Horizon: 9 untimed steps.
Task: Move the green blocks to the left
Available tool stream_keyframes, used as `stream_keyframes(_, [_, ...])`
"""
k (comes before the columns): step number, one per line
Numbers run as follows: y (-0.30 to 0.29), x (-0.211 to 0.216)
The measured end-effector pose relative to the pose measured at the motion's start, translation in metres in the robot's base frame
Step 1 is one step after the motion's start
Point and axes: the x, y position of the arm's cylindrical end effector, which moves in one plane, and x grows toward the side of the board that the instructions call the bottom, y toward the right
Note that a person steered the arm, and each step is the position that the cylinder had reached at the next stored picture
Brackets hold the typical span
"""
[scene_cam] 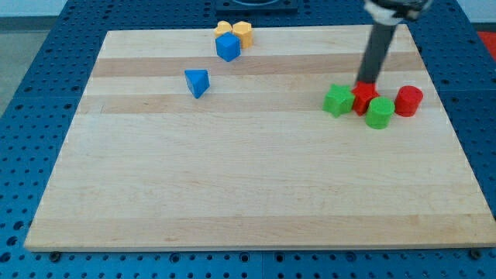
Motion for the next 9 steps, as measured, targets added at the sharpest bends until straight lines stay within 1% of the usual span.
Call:
stream_keyframes(1, [-0.023,0.010])
stream_keyframes(2, [0.013,-0.016])
stream_keyframes(3, [0.079,-0.041])
stream_keyframes(4, [0.165,-0.022])
stream_keyframes(5, [0.166,0.018])
stream_keyframes(6, [0.121,0.049])
stream_keyframes(7, [0.047,0.071])
stream_keyframes(8, [-0.034,0.074])
stream_keyframes(9, [-0.080,0.074])
